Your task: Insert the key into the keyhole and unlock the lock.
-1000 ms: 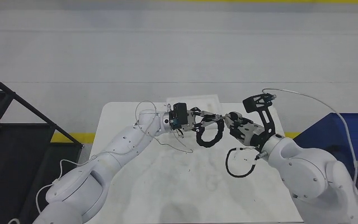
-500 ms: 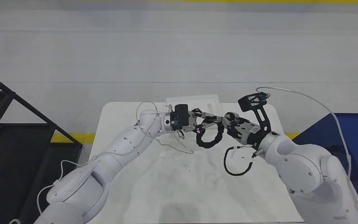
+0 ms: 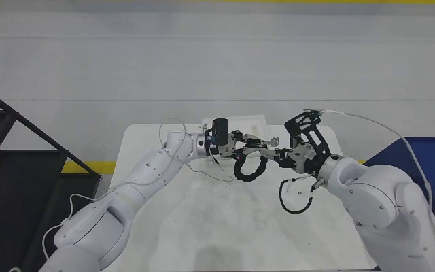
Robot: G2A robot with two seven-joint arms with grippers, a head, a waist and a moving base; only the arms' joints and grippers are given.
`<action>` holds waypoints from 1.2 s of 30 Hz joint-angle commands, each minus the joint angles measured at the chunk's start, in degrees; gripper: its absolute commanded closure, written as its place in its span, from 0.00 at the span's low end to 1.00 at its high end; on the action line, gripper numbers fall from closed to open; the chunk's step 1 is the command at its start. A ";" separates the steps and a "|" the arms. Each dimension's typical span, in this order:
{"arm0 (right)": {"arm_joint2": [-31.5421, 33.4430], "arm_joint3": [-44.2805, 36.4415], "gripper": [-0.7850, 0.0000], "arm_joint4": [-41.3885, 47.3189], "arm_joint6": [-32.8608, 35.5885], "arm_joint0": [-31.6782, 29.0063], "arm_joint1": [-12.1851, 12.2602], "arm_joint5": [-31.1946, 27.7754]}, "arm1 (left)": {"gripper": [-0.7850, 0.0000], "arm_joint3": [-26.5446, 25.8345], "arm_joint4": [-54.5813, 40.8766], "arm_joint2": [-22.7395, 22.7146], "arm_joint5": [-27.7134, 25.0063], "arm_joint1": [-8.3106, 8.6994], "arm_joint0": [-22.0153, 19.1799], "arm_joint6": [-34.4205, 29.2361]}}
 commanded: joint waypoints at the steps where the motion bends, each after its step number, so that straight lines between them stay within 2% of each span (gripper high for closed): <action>1: 0.04 0.21 0.00 -3.32 1.33 0.43 0.48 -7.72 | 1.00 -1.60 -2.36 -0.78 -4.19 0.70 0.10 -4.23; 3: -0.26 0.96 0.00 -5.87 3.22 0.60 0.92 -14.25 | 1.00 -2.93 -4.78 -1.32 -8.42 1.38 0.09 -8.74; 7: -0.95 2.36 0.00 -6.38 4.01 0.63 1.48 -24.05 | 1.00 -4.61 -9.81 1.91 -8.42 2.80 0.09 -13.09; 9: -0.92 3.25 0.00 -7.00 5.43 0.85 1.74 -26.63 | 1.00 -5.24 -13.78 4.62 -8.42 3.69 -1.01 -16.03; 17: -2.25 7.21 0.00 0.71 8.83 4.33 2.38 -35.87 | 1.00 -8.71 -35.47 14.13 -8.42 7.87 -6.64 -31.34; 22: -2.28 7.59 0.00 1.56 8.32 4.66 2.44 -36.38 | 1.00 -11.06 -48.07 16.93 -8.42 10.37 -9.28 -37.36; 26: -2.28 7.59 0.00 1.56 8.32 4.66 2.44 -36.38 | 1.00 -12.16 -52.36 17.80 -8.42 11.44 -9.47 -39.23; 28: -2.26 7.60 0.00 1.49 7.86 4.56 2.43 -36.19 | 1.00 -12.16 -53.23 18.28 -8.42 11.59 -9.20 -39.96; 29: -2.34 7.76 0.00 0.93 5.49 3.87 2.41 -35.97 | 1.00 -12.16 -53.94 18.71 -8.42 11.61 -9.02 -40.64; 36: -2.31 8.99 0.00 -3.56 -1.34 2.58 2.81 -40.15 | 1.00 -11.41 -57.04 20.24 -8.42 11.04 -9.20 -44.20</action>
